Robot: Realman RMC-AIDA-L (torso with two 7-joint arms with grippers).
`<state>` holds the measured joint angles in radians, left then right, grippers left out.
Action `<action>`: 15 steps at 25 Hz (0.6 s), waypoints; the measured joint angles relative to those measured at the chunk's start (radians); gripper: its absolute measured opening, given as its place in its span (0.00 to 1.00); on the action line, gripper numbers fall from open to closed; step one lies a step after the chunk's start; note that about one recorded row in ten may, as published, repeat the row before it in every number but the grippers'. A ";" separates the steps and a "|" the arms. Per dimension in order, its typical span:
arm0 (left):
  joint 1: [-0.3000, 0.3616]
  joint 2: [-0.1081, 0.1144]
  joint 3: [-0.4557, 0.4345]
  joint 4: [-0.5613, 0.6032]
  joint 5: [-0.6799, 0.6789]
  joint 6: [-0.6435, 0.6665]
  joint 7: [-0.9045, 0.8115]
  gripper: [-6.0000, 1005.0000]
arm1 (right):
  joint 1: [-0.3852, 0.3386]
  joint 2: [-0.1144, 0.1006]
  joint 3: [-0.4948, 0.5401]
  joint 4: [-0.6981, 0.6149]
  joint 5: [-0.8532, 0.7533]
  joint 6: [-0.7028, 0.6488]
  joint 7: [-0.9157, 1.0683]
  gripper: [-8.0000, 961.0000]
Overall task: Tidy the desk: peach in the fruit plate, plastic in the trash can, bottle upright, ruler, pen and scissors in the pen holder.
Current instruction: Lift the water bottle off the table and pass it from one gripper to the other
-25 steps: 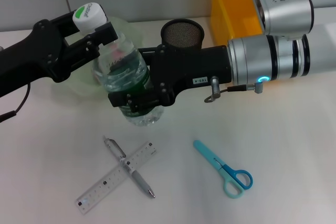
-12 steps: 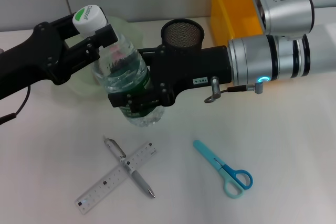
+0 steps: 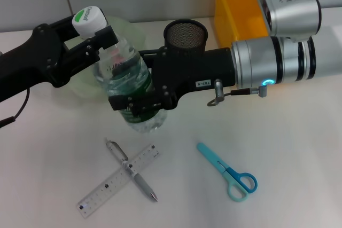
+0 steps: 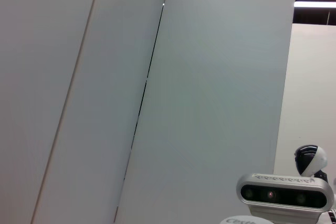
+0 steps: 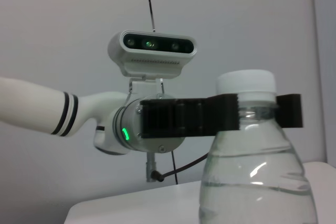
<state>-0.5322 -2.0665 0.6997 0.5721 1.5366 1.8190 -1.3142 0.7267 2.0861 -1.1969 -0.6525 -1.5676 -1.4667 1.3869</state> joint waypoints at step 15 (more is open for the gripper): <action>0.000 0.000 -0.003 0.000 -0.001 0.000 -0.004 0.45 | -0.003 0.000 -0.024 -0.004 0.014 0.009 -0.023 0.80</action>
<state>-0.5323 -2.0662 0.6964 0.5721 1.5357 1.8188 -1.3186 0.7237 2.0861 -1.2207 -0.6564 -1.5531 -1.4573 1.3636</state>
